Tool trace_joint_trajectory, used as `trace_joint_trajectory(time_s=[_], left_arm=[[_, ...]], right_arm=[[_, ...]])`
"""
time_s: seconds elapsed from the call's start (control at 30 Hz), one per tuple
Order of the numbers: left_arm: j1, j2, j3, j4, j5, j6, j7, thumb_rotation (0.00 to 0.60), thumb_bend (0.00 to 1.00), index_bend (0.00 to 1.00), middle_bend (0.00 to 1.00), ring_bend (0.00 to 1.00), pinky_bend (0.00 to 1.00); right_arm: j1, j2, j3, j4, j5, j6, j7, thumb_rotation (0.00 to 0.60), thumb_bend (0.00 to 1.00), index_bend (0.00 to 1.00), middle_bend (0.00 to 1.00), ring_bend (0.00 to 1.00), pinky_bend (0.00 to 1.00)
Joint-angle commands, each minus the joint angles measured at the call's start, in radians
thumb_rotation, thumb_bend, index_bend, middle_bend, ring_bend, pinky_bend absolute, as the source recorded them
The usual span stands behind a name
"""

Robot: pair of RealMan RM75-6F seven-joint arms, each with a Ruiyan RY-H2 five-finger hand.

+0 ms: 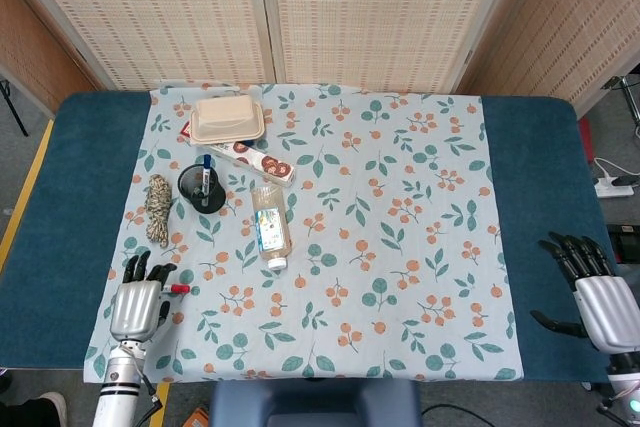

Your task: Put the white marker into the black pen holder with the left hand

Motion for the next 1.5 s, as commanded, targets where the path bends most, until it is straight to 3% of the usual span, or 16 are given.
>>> trace_joint_trajectory(time_s=[0.03, 0.57, 1.27, 1.5], left_arm=[[-0.017, -0.037, -0.009, 0.037, -0.022, -0.003, 0.028, 0.600, 0.30, 0.28, 0.33, 0.05, 0.07], [-0.051, -0.125, -0.016, 0.162, -0.074, -0.026, 0.029, 0.600, 0.30, 0.36, 0.37, 0.07, 0.08], [-0.077, -0.139, -0.011, 0.226, -0.087, -0.050, -0.011, 0.600, 0.32, 0.38, 0.38, 0.09, 0.09], [-0.082, -0.156, -0.017, 0.262, -0.081, -0.038, -0.024, 0.600, 0.33, 0.43, 0.45, 0.12, 0.10]], right_arm=[[0.000, 0.000, 0.001, 0.002, 0.002, -0.001, 0.003, 0.600, 0.00, 0.14, 0.06, 0.05, 0.00], [0.001, 0.001, 0.004, 0.011, 0.011, -0.005, 0.019, 0.600, 0.00, 0.14, 0.06, 0.05, 0.00], [0.010, -0.007, 0.009, 0.018, 0.030, -0.028, 0.012, 0.600, 0.00, 0.14, 0.06, 0.05, 0.00], [0.011, -0.008, 0.009, 0.018, 0.033, -0.031, 0.007, 0.600, 0.00, 0.15, 0.06, 0.05, 0.00]])
